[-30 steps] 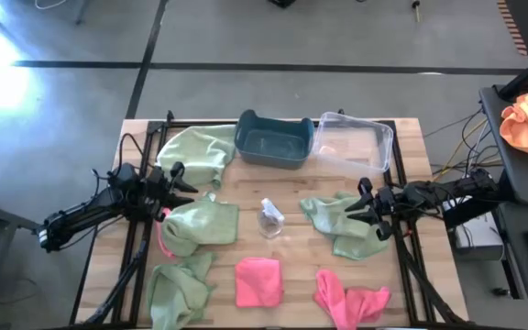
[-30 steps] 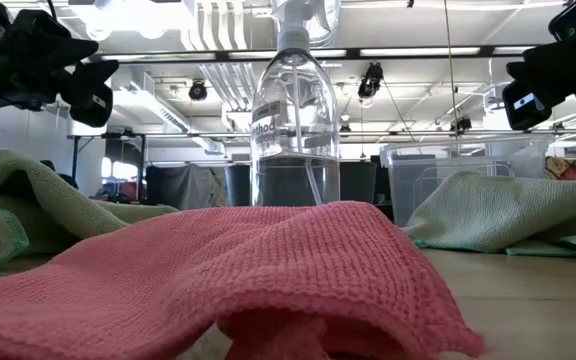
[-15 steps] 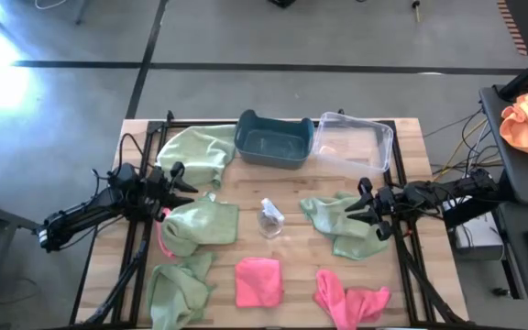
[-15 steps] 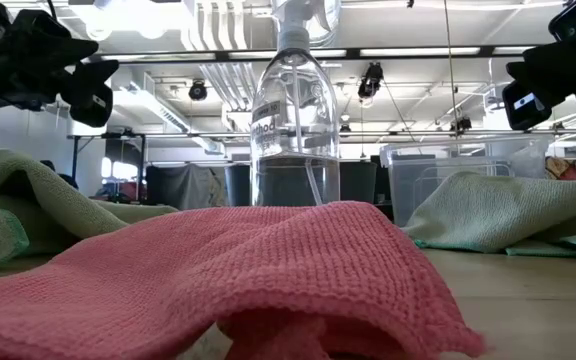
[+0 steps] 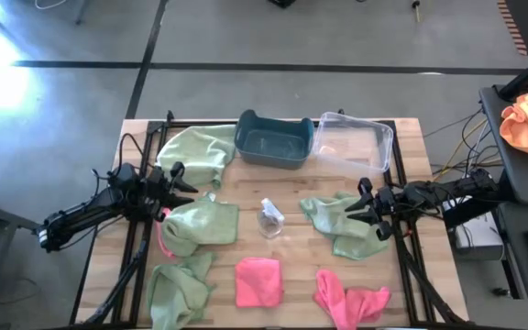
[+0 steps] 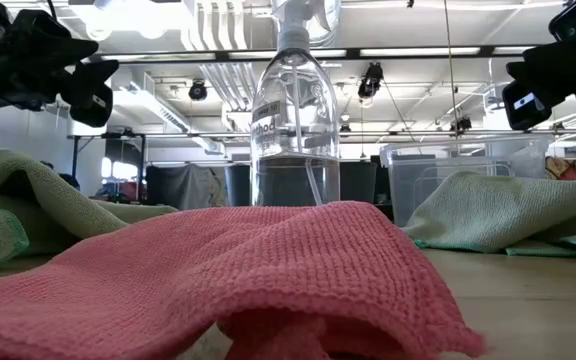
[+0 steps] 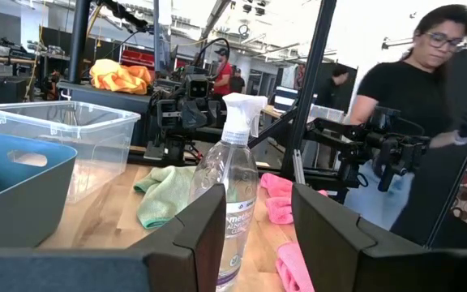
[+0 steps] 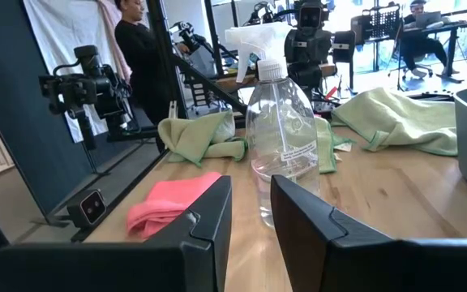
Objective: Sort microfiber towel by color & place in baskets
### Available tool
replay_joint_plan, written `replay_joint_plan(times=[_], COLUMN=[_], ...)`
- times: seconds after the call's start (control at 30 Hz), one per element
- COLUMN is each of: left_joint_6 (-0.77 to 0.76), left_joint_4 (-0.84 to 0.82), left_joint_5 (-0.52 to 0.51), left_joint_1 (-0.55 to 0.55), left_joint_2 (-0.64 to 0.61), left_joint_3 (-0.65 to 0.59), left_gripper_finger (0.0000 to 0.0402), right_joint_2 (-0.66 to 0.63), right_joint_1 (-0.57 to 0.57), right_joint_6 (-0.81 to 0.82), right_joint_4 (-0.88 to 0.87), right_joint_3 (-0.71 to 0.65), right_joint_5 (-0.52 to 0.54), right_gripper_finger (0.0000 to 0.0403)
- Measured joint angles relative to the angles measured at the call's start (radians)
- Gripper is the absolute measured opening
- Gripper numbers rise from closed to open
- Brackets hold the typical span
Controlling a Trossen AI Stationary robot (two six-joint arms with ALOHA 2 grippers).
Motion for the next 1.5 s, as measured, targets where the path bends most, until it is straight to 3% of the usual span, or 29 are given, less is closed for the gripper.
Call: replay_joint_plan(times=[0.63, 1.0, 1.5], left_joint_6=[0.0, 0.0, 0.0], left_joint_4=[0.0, 0.0, 0.0], left_joint_5=[0.0, 0.0, 0.0], left_joint_1=[0.0, 0.0, 0.0], left_joint_2=[0.0, 0.0, 0.0], left_joint_3=[0.0, 0.0, 0.0], left_gripper_finger=[0.0127, 0.0127, 0.0127], right_joint_2=[0.008, 0.008, 0.008], right_joint_1=[0.0, 0.0, 0.0], right_joint_6=[0.019, 0.259, 0.648], right_joint_4=[0.034, 0.039, 0.04], right_joint_3=[0.0, 0.0, 0.0], right_joint_5=[0.002, 0.011, 0.226], right_gripper_finger=[0.0082, 0.0082, 0.0082])
